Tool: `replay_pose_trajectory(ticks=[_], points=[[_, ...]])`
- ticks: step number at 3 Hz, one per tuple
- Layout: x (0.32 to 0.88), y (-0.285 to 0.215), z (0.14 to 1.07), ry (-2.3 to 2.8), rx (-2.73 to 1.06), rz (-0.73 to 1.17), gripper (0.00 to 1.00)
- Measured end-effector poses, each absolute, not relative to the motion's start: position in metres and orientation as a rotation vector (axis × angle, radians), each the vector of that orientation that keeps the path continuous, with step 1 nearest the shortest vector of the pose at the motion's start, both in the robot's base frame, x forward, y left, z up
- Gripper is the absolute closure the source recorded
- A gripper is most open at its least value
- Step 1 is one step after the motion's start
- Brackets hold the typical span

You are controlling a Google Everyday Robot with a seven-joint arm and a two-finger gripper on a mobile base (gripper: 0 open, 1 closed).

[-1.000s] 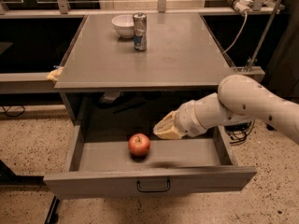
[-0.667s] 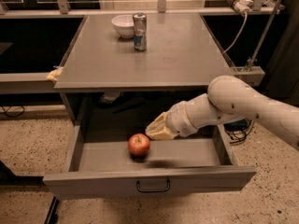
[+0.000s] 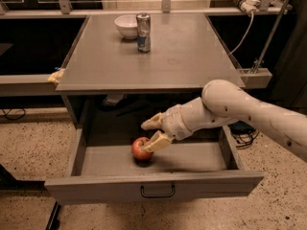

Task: Pick apple from top drawer and place on counter

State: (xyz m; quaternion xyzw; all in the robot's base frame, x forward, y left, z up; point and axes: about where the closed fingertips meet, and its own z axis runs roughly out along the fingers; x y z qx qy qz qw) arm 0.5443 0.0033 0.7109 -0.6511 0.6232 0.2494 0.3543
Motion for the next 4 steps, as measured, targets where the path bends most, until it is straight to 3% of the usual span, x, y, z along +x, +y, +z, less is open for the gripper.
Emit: replay_pose_trajectory(ticks=[3,4], points=[[0.557,0.017,0.676,1.571,-1.735,0.579,0.39],[0.559,0.020,0.661,1.582,-1.756,0.579,0.25]])
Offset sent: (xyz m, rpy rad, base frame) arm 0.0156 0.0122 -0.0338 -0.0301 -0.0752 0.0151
